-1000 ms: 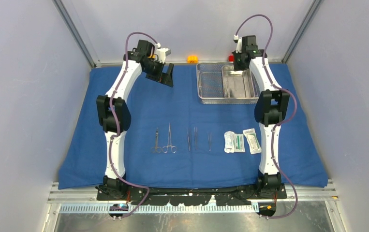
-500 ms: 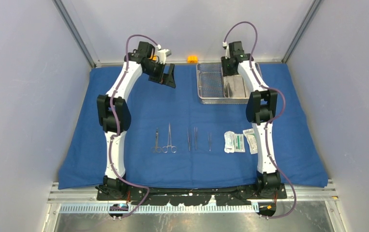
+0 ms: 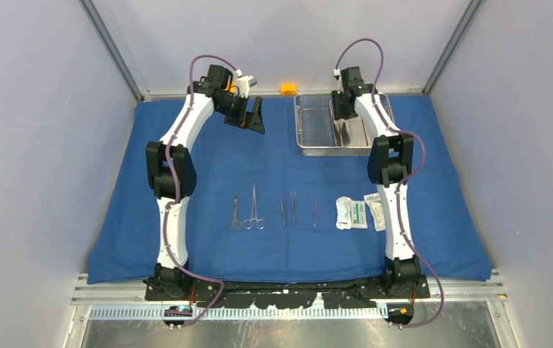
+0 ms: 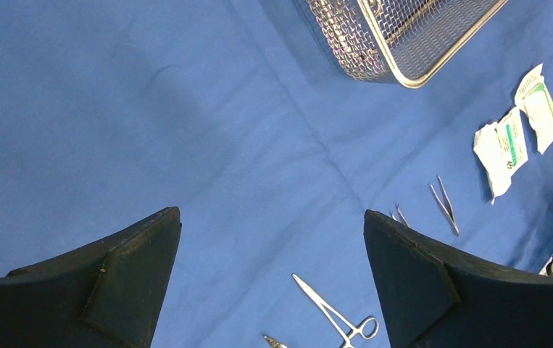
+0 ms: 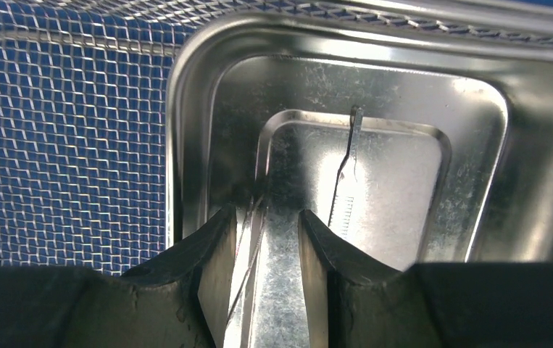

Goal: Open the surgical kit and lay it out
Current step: Pick up the medical item from the container.

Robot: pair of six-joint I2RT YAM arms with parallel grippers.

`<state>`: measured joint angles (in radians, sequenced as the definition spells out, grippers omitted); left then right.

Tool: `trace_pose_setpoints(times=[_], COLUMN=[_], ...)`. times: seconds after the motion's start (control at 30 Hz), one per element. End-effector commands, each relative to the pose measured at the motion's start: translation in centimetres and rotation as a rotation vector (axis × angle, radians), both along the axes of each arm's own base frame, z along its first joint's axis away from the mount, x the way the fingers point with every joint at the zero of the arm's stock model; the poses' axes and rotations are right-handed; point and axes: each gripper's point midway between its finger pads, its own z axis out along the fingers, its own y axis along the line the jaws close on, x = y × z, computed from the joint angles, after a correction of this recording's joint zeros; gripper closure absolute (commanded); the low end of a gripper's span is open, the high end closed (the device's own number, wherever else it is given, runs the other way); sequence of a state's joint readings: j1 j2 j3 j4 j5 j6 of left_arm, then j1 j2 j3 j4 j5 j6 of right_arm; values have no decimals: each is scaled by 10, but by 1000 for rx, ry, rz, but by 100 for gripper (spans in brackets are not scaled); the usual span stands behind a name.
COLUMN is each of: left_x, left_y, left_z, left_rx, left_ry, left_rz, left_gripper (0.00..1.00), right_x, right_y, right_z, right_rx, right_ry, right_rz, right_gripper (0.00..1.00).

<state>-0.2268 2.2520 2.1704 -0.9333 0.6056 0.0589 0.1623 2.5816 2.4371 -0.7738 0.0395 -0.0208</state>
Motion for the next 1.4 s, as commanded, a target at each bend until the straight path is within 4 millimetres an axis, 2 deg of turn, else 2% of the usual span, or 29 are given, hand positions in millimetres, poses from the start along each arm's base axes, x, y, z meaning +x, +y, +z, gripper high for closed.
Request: trace_pose_setpoints(times=[0.0,0.27,0.67,1.0,1.37], left_x=[0,-1,-3,-3,8], left_y=[-4,-6,-6,-6,-10], left_z=[37,38,40,37,41], left_rx=[-56,-73,-90,-97,-129], left_ry=[-74,-63,-51,-43,-60], left_rz=[-7,-5,-3,-3,39], left_gripper=[0,0,0,0,0], right_x=[1,-6,-13,-9,4], right_y=[1,1,-9,-11,-18], right_z=[9,2,-3,12,54], right_rx=[11,14,-41,-43,-21], right_ry=[-23,5,22,-9,-99], right_rz=[-18,-13,-26,-38,-69], right_gripper=[58,61,78,84,97])
